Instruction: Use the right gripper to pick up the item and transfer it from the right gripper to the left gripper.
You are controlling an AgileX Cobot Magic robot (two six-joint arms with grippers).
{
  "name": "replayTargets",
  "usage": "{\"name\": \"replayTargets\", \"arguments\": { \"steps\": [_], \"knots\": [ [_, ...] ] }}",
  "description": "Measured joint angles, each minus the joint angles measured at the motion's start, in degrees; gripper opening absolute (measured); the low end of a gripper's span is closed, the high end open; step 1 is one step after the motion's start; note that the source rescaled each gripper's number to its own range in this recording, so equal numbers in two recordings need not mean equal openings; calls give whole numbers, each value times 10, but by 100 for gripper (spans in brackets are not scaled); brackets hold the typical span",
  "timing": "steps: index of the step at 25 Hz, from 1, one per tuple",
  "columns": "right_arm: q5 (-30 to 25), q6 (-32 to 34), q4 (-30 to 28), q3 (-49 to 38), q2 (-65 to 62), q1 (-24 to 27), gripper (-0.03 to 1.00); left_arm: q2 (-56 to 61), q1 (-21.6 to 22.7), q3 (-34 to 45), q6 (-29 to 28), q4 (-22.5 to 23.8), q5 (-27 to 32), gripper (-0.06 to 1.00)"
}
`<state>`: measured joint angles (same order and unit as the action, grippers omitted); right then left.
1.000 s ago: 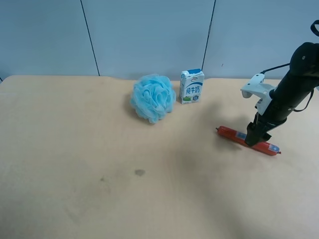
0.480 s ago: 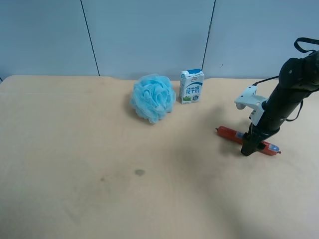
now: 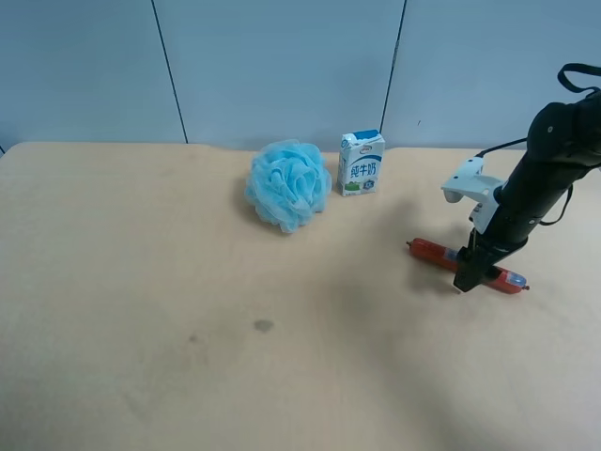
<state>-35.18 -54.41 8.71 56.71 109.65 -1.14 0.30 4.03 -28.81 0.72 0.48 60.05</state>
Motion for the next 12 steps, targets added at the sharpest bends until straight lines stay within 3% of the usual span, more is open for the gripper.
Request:
{"name": "replayTargets", "arguments": {
  "steps": [5,12],
  "knots": [
    [-6,0,3,0,-6,-3,82,0,0,0,0,0,0,100],
    [-8,0,9,0,-6,-5,72,0,0,0,0,0,0,100]
  ]
}}
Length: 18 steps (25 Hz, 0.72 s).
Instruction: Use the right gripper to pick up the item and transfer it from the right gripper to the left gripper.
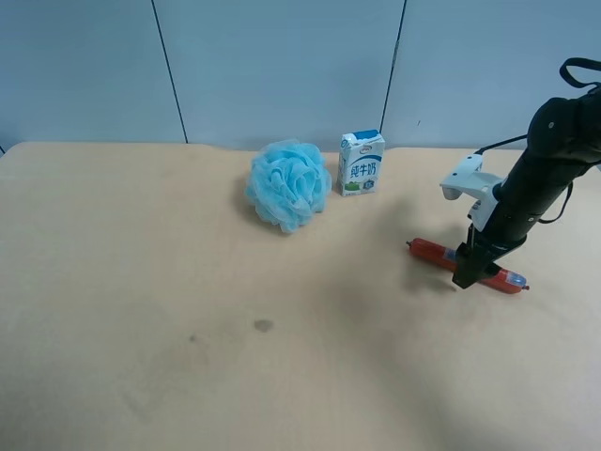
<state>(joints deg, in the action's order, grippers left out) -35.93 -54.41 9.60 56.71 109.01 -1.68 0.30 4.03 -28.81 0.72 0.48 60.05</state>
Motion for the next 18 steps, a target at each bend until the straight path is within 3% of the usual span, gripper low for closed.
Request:
{"name": "replayTargets", "arguments": {
  "steps": [8,10,15,18],
  "knots": [
    [2,0,0,0,0,0,70,0,0,0,0,0,0,100],
    [4,0,0,0,0,0,64,0,0,0,0,0,0,100],
    [4,0,0,0,0,0,35,0,0,0,0,0,0,100],
    [4,0,0,0,0,0,27,0,0,0,0,0,0,100]
  ]
}}
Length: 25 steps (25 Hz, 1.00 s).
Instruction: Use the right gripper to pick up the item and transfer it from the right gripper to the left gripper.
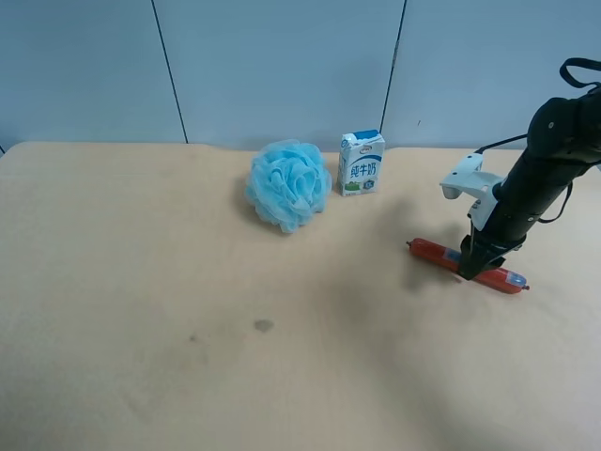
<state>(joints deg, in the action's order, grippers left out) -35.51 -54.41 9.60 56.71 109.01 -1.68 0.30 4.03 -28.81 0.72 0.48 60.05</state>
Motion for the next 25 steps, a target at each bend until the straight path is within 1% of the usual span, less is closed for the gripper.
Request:
{"name": "replayTargets", "arguments": {
  "steps": [3,5,6,18,22,25],
  "knots": [
    [0,1,0,0,0,0,16,0,0,0,0,0,0,100],
    [0,2,0,0,0,0,6,0,0,0,0,0,0,100],
    [-1,4,0,0,0,0,3,0,0,0,0,0,0,100],
    [-5,30,3,-1,-4,0,4,0,0,0,0,0,0,100],
    [-11,32,10,-1,-31,0,4,0,0,0,0,0,0,100],
    [-18,28,29,-1,-66,0,4,0,0,0,0,0,0,100]
  ]
}}
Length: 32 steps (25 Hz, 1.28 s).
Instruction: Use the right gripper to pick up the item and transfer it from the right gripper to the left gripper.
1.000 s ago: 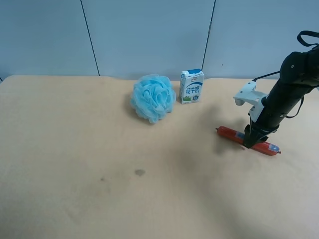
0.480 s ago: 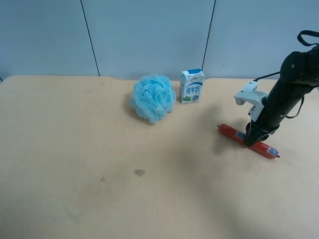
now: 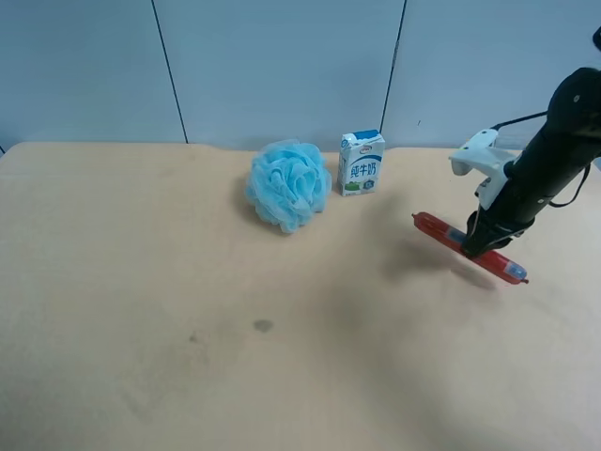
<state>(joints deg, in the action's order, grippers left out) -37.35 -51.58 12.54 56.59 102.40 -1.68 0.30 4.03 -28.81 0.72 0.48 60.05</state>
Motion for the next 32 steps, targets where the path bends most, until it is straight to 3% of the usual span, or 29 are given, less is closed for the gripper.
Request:
{"name": "replayTargets", "arguments": {
  "steps": [8,19,24,32],
  "knots": [
    [-15,-16,76,0,-72,-41,3,0,0,0,0,0,0,100],
    [-41,-24,106,0,-140,-144,2,0,0,0,0,0,0,100],
    [-45,-39,147,2,-152,-149,2,0,0,0,0,0,0,100],
    [-95,-48,174,48,-152,-149,2,0,0,0,0,0,0,100]
  ]
}}
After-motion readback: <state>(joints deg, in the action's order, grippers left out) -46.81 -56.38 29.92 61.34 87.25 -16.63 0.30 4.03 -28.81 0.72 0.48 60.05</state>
